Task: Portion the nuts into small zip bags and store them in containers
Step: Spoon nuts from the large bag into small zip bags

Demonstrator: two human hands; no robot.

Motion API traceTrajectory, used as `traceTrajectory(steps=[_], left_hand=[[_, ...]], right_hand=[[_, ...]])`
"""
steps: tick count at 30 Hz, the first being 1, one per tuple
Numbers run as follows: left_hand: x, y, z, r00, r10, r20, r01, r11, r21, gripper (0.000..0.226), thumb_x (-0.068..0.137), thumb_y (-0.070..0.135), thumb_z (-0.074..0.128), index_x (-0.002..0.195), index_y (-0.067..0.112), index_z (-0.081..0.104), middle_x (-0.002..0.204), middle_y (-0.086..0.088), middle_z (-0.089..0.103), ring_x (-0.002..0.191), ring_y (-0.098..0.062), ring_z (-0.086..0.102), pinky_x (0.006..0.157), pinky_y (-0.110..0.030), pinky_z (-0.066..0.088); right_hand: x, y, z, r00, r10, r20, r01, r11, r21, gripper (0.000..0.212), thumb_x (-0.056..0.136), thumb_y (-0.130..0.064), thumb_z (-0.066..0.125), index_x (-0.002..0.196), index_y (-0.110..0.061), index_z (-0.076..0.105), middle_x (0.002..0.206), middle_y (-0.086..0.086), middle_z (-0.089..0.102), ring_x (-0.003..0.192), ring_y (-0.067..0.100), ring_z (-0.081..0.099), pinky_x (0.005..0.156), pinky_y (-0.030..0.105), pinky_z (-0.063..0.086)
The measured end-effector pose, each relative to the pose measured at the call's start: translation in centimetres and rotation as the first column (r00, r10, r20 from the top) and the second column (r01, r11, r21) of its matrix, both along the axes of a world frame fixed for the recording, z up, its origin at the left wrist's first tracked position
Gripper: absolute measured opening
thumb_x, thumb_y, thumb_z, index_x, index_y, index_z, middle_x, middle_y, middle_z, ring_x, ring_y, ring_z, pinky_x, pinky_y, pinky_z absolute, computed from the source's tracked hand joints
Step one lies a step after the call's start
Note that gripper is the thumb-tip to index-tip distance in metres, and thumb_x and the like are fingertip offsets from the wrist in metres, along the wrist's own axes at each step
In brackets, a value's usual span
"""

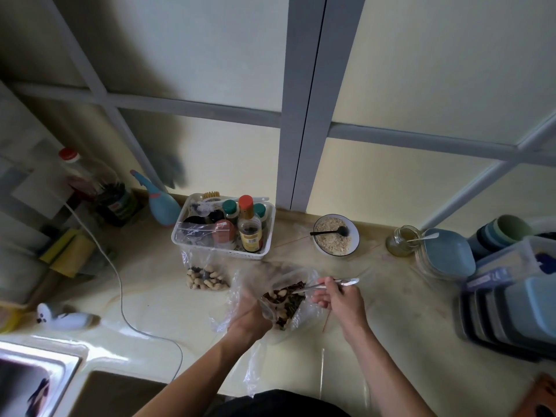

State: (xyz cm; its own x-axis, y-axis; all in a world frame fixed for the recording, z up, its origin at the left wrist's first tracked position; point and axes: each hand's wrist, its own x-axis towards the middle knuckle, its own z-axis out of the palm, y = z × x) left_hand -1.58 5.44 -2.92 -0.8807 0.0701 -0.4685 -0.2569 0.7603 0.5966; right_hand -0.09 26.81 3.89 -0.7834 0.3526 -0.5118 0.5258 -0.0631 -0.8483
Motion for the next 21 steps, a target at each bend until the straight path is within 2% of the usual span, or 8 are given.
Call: traceTrajectory(steps=[2, 5, 7, 10, 12, 15, 16, 21], left_hand=[[-0.3, 0.2, -0.2, 0.998, 0.011, -0.056, -0.005, 0.995, 0.103, 0.035, 0.066, 0.006, 0.072, 0.099, -0.002, 0.066, 0.089, -0.006, 0.067, 0.084, -0.009, 0.069, 0.058, -0.007, 0.036], [-0.2, 1.0, -0.3, 0.989, -0.057, -0.134, 0.086, 0.972, 0.22, 0.009, 0.067, -0.003, 0.057, 0.06, -0.006, 0.062, 0.057, 0.01, 0.056, 0.055, 0.004, 0.06, 0.053, -0.004, 0.039], [-0.3, 0.9, -0.8, 0.987, -0.083, -0.136, 0.104, 0.983, 0.149, 0.009, 0.068, 0.009, 0.058, 0.07, 0.008, 0.067, 0.068, 0.006, 0.061, 0.062, -0.002, 0.06, 0.058, -0.006, 0.04], [-0.2, 1.0, -1.2, 0.994, -0.093, -0.063, 0.1, 0.988, 0.118, 0.039, 0.063, 0.03, 0.069, 0.098, 0.014, 0.071, 0.104, 0.001, 0.062, 0.087, -0.005, 0.058, 0.067, -0.004, 0.043], [-0.3, 1.2, -1.2, 0.994, -0.085, -0.071, 0.095, 0.985, 0.144, 0.056, 0.062, 0.037, 0.073, 0.115, 0.021, 0.062, 0.11, 0.004, 0.057, 0.094, -0.009, 0.058, 0.078, -0.013, 0.051], [0.2, 1.6, -0.5, 0.997, -0.077, 0.02, 0.07, 0.967, 0.243, 0.062, 0.066, 0.022, 0.076, 0.119, 0.02, 0.043, 0.089, 0.002, 0.058, 0.075, -0.015, 0.056, 0.076, -0.051, 0.058], [0.3, 1.6, -0.2, 0.996, -0.08, 0.028, 0.069, 0.958, 0.277, 0.058, 0.068, 0.016, 0.073, 0.116, 0.021, 0.041, 0.078, 0.001, 0.055, 0.067, -0.016, 0.053, 0.059, -0.051, 0.042], [-0.3, 1.3, 0.3, 0.995, -0.06, -0.08, 0.083, 0.94, 0.332, 0.034, 0.072, 0.013, 0.062, 0.105, 0.015, 0.051, 0.062, 0.002, 0.049, 0.053, -0.015, 0.047, 0.048, -0.048, 0.042]], right_hand=[[-0.1, 0.6, 0.7, 1.0, 0.028, -0.006, -0.028, 0.999, 0.034, 0.025, 0.104, -0.012, 0.051, 0.096, -0.003, 0.073, 0.072, 0.017, 0.074, 0.064, 0.027, 0.074, 0.055, 0.025, 0.056], [0.1, 1.4, 2.0, 0.996, 0.085, -0.023, -0.082, 0.992, 0.096, 0.027, 0.104, -0.013, 0.051, 0.094, -0.004, 0.074, 0.068, 0.014, 0.073, 0.062, 0.025, 0.074, 0.056, 0.027, 0.056], [0.4, 1.7, 2.7, 0.993, 0.118, -0.022, -0.114, 0.985, 0.127, 0.027, 0.104, -0.014, 0.052, 0.092, -0.006, 0.075, 0.068, 0.014, 0.073, 0.063, 0.025, 0.074, 0.057, 0.028, 0.055], [0.8, 1.7, 3.5, 0.985, 0.17, -0.024, -0.165, 0.976, 0.144, 0.027, 0.104, -0.016, 0.052, 0.091, -0.008, 0.075, 0.069, 0.014, 0.074, 0.064, 0.026, 0.073, 0.058, 0.028, 0.056], [0.9, 1.2, 4.1, 0.978, 0.207, -0.036, -0.199, 0.969, 0.146, 0.027, 0.103, -0.017, 0.053, 0.09, -0.012, 0.076, 0.07, 0.014, 0.074, 0.065, 0.028, 0.074, 0.06, 0.03, 0.058], [1.2, 0.2, 4.7, 0.962, 0.268, -0.056, -0.256, 0.952, 0.169, 0.028, 0.102, -0.02, 0.053, 0.089, -0.018, 0.078, 0.07, 0.011, 0.074, 0.065, 0.025, 0.075, 0.062, 0.03, 0.058], [1.3, -0.2, 4.7, 0.956, 0.289, -0.057, -0.275, 0.944, 0.184, 0.027, 0.102, -0.021, 0.054, 0.089, -0.019, 0.078, 0.069, 0.009, 0.075, 0.065, 0.023, 0.075, 0.063, 0.03, 0.059], [1.7, -1.3, 4.8, 0.905, 0.411, -0.11, -0.385, 0.9, 0.203, 0.021, 0.1, -0.023, 0.058, 0.096, -0.026, 0.078, 0.078, 0.005, 0.075, 0.07, 0.018, 0.075, 0.067, 0.029, 0.058]])
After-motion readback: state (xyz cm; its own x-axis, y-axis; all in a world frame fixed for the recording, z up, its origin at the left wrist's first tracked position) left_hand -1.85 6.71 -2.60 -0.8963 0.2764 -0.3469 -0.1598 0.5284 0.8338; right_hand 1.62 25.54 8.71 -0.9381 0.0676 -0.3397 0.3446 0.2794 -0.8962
